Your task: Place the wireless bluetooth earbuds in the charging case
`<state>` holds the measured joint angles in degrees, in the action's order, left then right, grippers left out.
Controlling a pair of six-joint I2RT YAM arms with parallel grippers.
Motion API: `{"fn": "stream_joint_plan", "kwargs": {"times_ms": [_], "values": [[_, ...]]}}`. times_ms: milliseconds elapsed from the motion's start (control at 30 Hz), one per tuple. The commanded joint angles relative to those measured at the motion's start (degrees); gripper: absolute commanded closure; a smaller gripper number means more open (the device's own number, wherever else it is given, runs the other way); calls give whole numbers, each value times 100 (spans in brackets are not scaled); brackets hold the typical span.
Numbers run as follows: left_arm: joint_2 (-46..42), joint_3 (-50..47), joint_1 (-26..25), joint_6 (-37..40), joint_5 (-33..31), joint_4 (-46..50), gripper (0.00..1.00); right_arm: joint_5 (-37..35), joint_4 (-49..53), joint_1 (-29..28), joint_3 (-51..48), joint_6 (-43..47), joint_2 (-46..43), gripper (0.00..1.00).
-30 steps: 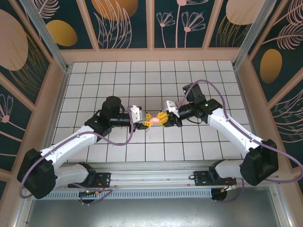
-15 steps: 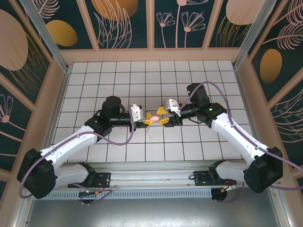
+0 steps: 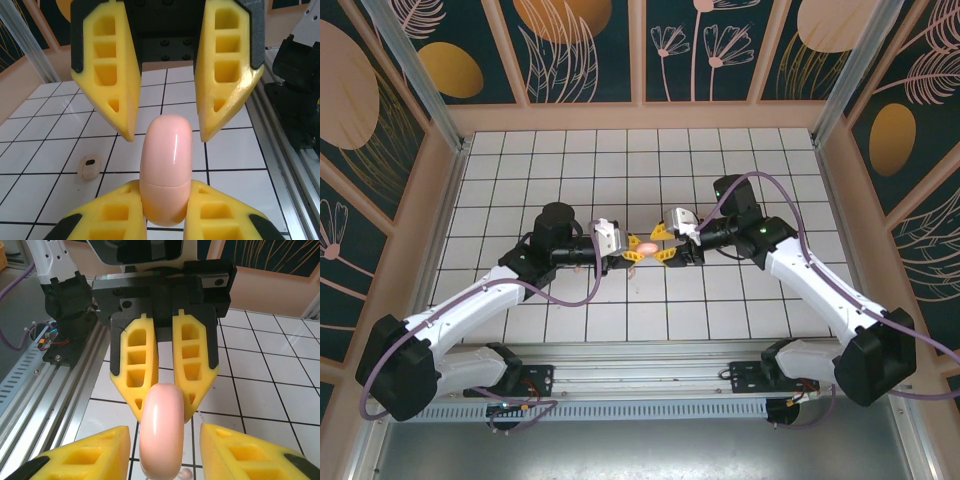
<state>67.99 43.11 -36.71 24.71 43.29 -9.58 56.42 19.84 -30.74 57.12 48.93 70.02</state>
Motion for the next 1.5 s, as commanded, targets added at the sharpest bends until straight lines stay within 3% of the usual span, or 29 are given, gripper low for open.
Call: {"fn": "stream_joint_plan", "kwargs": {"times_ms": [0,167,267,533,767,867,1133,1300,1467], "values": [[-93,53,-16,-106,180,-221,83,0,-85,-28,-8,-28,38,60],[-84,57,-14,-114,195,-243,81,18,-42,-28,9,15,64,72],[-75,57,-16,-115,207,-239,73,-8,43,-28,38,111,85,79],[62,113,-18,-52,397,-77,65,-149,360,-143,-7,954,-46,81],[197,217,-17,43,531,140,59,-68,88,-162,-108,978,-237,81],[206,229,-20,60,551,159,60,-19,73,-160,-113,996,-254,81],[145,233,-18,69,551,168,78,35,117,-163,-103,1017,-197,80],[115,224,-16,70,548,143,80,-36,-190,-160,-193,673,-212,66],[114,220,-17,73,563,131,80,-125,-405,-160,-263,506,-206,61]]}}
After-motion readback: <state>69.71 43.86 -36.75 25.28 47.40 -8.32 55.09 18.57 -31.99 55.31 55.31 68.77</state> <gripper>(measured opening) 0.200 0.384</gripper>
